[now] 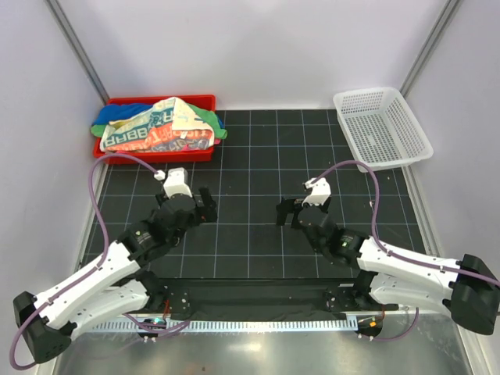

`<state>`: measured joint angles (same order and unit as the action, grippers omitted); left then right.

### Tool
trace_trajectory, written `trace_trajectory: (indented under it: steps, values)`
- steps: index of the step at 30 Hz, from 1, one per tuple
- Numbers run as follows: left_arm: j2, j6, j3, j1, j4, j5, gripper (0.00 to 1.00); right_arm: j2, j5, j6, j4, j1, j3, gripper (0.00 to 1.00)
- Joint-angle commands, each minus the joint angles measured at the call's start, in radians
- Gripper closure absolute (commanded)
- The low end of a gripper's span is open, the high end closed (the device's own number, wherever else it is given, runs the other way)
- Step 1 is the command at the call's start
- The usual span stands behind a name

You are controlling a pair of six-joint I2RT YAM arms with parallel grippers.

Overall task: Fold and stack the towels
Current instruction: Grab crumpled towel

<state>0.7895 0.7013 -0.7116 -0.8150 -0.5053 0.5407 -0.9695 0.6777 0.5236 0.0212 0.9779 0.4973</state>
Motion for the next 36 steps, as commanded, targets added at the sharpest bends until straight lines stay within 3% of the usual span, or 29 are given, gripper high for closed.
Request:
trace_trajectory:
  steps: [1, 9, 15, 17, 18, 26, 36]
  values:
    - [0.014, 0.01, -0.051, 0.007, 0.039, 0.094, 0.01, -0.017, 0.003, 0.001, 0.039, 0.002, 0.009, 0.0]
    - [0.095, -0.008, -0.13, 0.102, 0.082, 0.111, 0.0, -0.031, -0.001, 0.003, 0.008, 0.002, 0.024, 0.0]
    - [0.253, -0.014, -0.216, 0.377, 0.2, 0.001, 0.0, 0.055, 0.005, 0.01, 0.023, 0.002, -0.022, 0.0]
    - [0.351, -0.008, -0.279, 0.427, 0.24, -0.008, 0.01, 0.077, -0.003, 0.015, 0.025, 0.002, -0.028, 0.0]
    - [0.455, 0.0, -0.349, 0.503, 0.278, -0.025, 0.01, 0.104, -0.018, 0.018, 0.025, 0.001, -0.038, 0.0]
    - [0.807, -0.003, -0.641, 0.635, 0.317, -0.091, 0.08, 0.13, -0.055, 0.038, 0.02, 0.002, -0.045, 0.0]
    - [1.162, -0.003, -0.913, 0.649, 0.274, -0.139, 0.12, 0.11, -0.067, 0.049, 0.02, 0.002, -0.045, 0.0]
